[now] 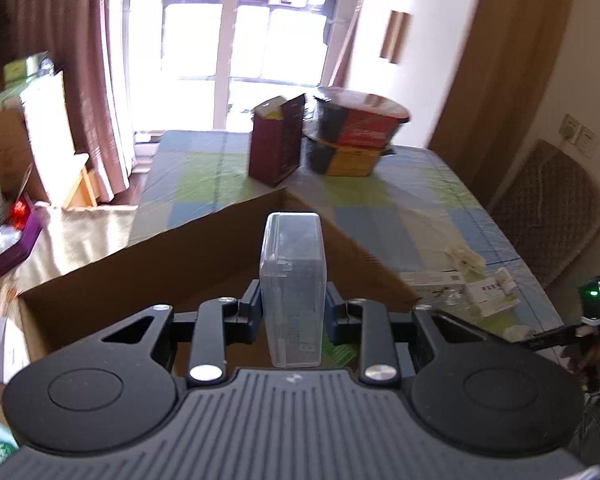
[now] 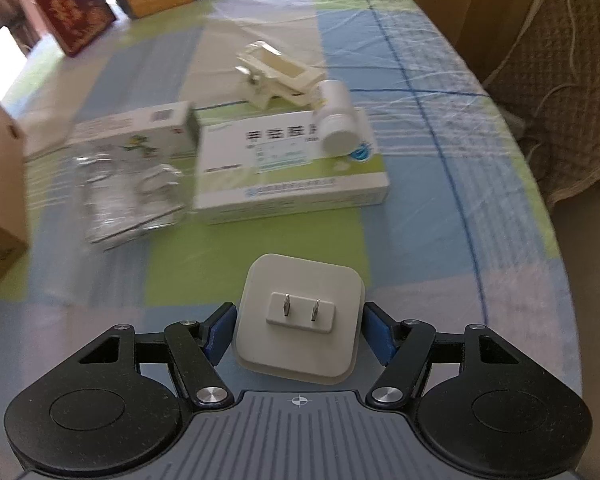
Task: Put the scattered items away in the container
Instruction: 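Grasp the clear plastic box with the left gripper while the right grasps the white plug, then lower the clear plastic box into the cardboard box and open the left gripper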
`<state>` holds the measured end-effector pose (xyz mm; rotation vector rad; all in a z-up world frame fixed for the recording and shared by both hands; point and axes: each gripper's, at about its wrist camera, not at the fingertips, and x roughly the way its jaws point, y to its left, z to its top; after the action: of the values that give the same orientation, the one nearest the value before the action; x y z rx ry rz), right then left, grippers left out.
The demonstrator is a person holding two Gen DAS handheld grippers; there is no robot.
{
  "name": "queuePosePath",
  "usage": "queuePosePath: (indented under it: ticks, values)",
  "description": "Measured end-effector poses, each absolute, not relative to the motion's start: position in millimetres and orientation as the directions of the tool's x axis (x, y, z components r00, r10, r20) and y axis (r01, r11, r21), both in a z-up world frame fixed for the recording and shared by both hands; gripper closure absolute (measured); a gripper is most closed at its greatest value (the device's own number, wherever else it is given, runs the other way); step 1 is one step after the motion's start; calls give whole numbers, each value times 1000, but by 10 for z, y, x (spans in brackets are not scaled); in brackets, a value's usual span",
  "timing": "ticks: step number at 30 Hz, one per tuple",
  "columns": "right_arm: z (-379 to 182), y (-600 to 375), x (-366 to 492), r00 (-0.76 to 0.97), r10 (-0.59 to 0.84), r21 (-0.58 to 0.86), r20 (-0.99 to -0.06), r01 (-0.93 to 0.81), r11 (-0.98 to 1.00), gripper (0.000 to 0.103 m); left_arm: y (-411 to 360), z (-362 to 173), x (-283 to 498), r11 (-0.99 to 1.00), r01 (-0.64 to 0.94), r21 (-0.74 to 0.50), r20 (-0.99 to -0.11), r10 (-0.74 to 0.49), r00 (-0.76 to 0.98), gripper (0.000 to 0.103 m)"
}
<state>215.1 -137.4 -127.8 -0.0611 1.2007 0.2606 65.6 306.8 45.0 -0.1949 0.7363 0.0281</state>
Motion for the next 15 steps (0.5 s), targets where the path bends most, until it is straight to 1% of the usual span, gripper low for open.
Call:
queuePosePath:
  ticks: [7,11,15]
  values:
    - [-792,-1126,2060,366,304,188,-880,-320,929,33,3302,283,600,963,-175,-205,-721,-28,692,77]
    - [-459,-841,2003,390,387,223,-835,-403,888,33,3399,95,644,949,-225,-223,-778,-34,627,77]
    - [-239,-567,1964,383,452,244,-806,-480,842,33,3512,-122,753,930,-282,-237,-845,-55,531,77]
